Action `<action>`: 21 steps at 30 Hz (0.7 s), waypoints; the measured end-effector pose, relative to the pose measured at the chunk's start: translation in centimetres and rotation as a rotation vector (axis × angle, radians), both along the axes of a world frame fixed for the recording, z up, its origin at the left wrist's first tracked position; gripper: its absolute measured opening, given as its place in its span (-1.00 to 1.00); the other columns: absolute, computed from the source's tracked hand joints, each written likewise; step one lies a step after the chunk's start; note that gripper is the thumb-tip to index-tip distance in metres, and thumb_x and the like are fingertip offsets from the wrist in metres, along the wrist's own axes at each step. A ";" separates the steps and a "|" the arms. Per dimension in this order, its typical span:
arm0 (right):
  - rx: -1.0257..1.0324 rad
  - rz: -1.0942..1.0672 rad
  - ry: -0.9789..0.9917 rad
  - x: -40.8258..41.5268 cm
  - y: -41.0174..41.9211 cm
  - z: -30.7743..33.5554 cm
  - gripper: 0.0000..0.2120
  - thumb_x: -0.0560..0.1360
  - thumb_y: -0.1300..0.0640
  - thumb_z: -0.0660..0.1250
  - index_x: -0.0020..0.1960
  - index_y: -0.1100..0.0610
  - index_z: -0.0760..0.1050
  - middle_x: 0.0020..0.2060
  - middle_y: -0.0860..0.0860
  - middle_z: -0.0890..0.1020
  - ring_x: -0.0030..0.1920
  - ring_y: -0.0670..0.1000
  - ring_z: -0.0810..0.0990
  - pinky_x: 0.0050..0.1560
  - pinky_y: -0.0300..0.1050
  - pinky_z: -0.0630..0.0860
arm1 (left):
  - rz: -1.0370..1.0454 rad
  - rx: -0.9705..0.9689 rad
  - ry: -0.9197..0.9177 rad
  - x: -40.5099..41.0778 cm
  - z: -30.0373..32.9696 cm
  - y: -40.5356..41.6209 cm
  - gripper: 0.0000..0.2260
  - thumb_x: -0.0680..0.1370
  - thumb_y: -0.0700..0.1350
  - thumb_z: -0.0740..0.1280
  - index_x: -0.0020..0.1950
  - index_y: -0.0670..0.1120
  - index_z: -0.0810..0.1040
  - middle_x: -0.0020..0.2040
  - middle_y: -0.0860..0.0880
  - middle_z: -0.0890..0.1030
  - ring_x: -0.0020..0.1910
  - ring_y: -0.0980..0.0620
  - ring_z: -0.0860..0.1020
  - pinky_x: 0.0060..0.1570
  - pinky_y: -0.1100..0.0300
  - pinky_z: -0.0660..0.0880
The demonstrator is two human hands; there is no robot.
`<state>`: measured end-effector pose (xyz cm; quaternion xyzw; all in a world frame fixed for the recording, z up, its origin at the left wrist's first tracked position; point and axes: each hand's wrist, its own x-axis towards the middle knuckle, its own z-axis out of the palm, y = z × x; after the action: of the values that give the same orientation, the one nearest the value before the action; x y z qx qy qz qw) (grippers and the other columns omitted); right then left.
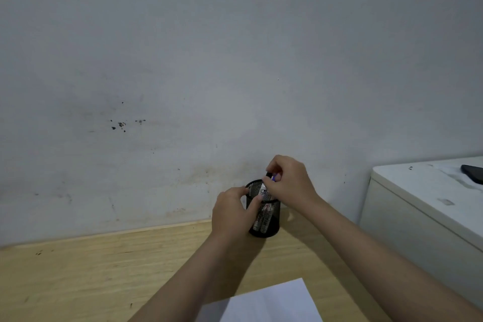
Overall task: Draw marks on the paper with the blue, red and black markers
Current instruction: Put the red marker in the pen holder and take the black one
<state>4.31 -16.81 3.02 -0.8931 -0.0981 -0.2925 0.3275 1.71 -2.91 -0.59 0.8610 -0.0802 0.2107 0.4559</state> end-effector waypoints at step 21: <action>0.452 0.324 -0.220 -23.1 5.3 0.5 -0.86 0.36 0.03 0.45 -0.13 0.07 0.63 -0.19 -0.06 0.64 -0.13 -0.02 0.65 -0.14 -0.10 0.61 | -0.216 -0.749 -0.007 -19.3 6.5 6.6 -0.88 0.40 -0.34 0.42 -0.15 -0.16 0.55 -0.15 -0.25 0.62 -0.21 -0.04 0.57 -0.20 0.15 0.55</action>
<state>-18.77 -11.48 3.47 -0.7333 -0.2068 -0.3457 0.5477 -17.60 3.72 5.94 0.6207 -0.0896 0.1793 0.7580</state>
